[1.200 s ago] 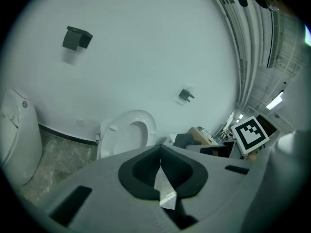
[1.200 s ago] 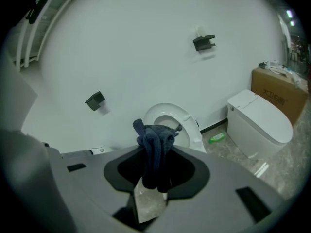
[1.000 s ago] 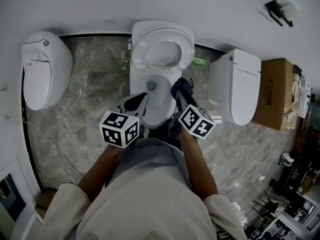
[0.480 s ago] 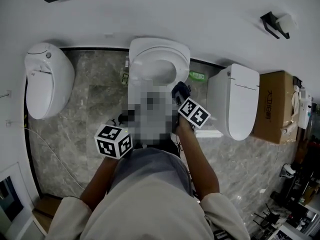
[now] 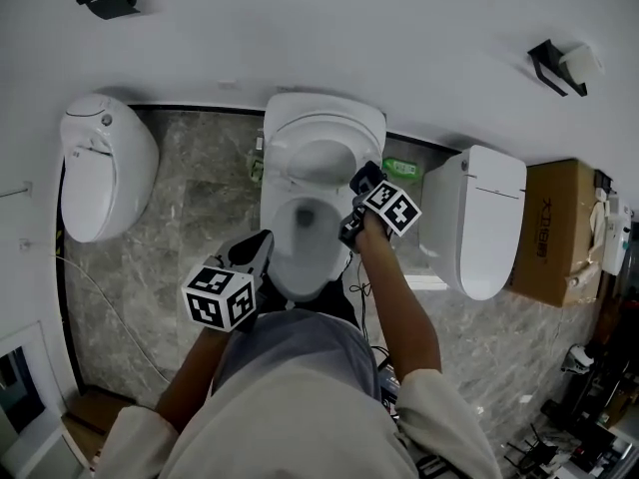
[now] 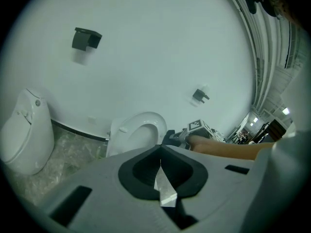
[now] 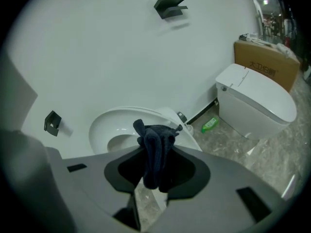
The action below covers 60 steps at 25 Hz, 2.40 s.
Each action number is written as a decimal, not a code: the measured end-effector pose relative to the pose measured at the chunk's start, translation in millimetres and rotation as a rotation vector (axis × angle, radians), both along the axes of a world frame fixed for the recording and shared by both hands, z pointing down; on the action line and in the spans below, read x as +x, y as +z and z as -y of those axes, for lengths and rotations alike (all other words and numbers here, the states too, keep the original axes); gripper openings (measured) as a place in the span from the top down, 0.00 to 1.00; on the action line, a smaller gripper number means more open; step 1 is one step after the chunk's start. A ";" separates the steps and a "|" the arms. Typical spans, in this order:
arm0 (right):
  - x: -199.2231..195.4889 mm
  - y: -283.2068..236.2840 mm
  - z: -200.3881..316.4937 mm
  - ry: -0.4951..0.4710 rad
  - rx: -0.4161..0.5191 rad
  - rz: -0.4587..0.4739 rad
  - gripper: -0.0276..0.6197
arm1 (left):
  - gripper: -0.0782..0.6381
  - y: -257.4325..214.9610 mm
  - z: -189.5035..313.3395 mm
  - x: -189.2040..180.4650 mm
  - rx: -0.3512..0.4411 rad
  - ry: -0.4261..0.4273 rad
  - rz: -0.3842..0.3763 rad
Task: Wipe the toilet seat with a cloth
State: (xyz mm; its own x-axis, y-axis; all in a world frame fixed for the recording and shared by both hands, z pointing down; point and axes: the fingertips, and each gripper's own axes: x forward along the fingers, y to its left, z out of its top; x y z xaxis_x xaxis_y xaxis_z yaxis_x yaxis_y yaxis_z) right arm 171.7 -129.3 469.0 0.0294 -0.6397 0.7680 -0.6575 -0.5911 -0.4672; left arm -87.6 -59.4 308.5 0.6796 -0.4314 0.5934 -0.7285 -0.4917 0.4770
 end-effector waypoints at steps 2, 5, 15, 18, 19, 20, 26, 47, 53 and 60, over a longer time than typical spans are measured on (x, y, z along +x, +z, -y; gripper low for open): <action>6.4 2.3 9.0 0.010 -0.002 -0.015 0.80 | 0.88 2.4 -4.7 2.3 -0.013 0.008 0.014; 20.0 8.0 16.9 0.079 -0.021 -0.024 0.80 | 0.88 2.2 -7.6 2.1 -0.018 0.004 0.039; 16.7 14.5 46.6 0.139 0.031 0.014 0.80 | 0.88 2.0 -17.7 -9.1 -0.031 -0.044 0.058; 11.0 5.2 52.1 0.102 0.056 -0.007 0.80 | 0.88 -0.6 -20.9 -12.4 -0.044 -0.071 0.032; 9.9 2.4 54.0 0.091 0.063 -0.017 0.80 | 0.88 -1.0 -21.1 -14.0 -0.048 -0.082 0.022; 8.3 -0.2 55.9 0.080 0.069 -0.026 0.80 | 0.88 -0.7 -21.4 -16.0 -0.050 -0.088 0.018; -8.8 -17.5 66.1 0.005 0.099 -0.040 0.79 | 0.88 2.6 -28.9 -25.9 -0.054 -0.072 0.019; -64.3 -50.8 97.2 -0.146 0.188 -0.040 0.78 | 0.88 6.0 -41.2 -55.8 -0.064 -0.125 -0.011; -88.1 -48.2 105.1 -0.198 0.189 -0.031 0.78 | 0.88 9.5 -40.2 -64.0 -0.074 -0.148 -0.018; -110.0 -38.2 110.3 -0.240 0.175 -0.022 0.78 | 0.88 11.2 -37.0 -77.4 -0.082 -0.186 -0.020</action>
